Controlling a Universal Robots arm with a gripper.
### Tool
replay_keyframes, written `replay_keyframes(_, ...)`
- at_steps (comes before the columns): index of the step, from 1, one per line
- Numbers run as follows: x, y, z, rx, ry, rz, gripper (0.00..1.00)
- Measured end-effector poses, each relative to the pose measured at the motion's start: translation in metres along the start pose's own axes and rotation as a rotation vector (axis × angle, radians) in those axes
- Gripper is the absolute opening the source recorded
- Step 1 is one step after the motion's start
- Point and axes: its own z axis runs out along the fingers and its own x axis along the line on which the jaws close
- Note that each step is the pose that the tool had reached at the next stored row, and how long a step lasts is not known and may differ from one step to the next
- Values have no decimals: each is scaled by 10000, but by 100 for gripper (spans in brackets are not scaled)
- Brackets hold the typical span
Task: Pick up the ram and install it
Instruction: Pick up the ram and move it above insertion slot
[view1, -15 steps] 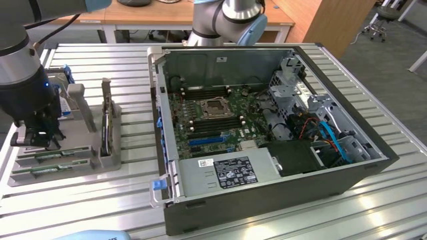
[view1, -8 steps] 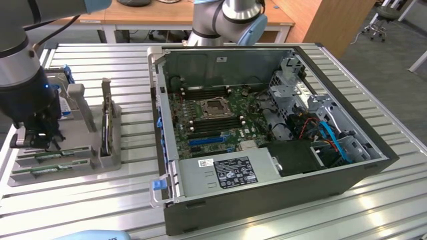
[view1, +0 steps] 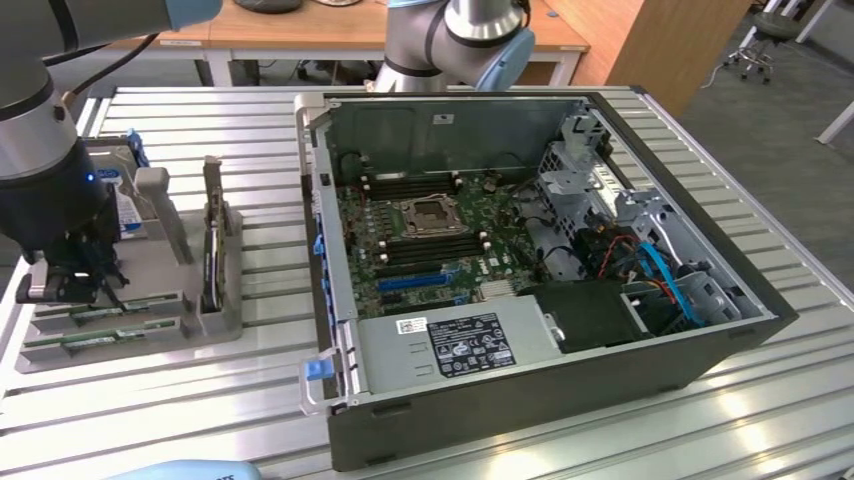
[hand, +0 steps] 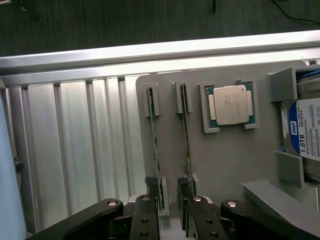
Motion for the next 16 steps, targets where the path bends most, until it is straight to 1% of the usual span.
replay_keyframes(5,1,-1,19,0,-1,-1,29)
replay_keyframes(16,1,-6,163,0,0,-2,29)
